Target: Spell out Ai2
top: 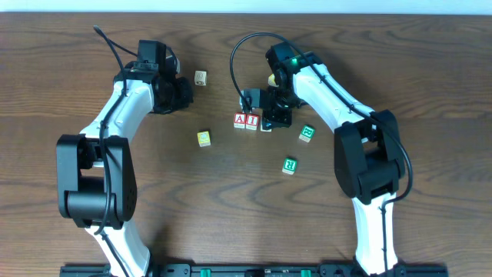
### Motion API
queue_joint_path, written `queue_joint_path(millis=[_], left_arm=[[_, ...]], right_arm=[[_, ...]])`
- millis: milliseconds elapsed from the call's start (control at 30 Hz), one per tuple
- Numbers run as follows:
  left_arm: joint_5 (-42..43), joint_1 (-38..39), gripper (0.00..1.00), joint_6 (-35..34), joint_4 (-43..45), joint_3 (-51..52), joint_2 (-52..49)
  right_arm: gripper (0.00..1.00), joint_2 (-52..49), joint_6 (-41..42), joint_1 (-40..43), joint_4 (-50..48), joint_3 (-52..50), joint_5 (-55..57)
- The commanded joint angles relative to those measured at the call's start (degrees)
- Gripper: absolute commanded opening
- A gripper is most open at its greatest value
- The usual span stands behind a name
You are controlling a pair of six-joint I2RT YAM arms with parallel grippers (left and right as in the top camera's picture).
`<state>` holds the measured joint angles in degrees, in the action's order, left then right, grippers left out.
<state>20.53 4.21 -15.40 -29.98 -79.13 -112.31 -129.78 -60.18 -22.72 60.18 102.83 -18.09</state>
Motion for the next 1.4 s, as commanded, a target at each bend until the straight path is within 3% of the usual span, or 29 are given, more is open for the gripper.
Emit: queue_joint_path(millis=[0,900,1067,1367], left_arm=[[-1.1,-0.1,0.06,1.1,0.0,-0.4,-0.5],[-1.5,-0.1,0.06,1.1,0.0,-0.4,-0.5],[-1.5,-0.1,0.06,1.3,0.0,-0.4,-0.5],[-1.7,-0.1,0.06,1.3,0.1,-0.4,-0.5]], right_arm=[[0.02,2.2,1.5,0.2,-0.3,0.2,-1.9],[0.02,2.2,1.4,-0.5,-8.5,-4.4,-1.9],[0.27,2.2,1.4,-0.6,-7.9,-4.4,-1.8],[0.56,2.2,1.2,-0.6,-6.4,-4.4,-1.5]])
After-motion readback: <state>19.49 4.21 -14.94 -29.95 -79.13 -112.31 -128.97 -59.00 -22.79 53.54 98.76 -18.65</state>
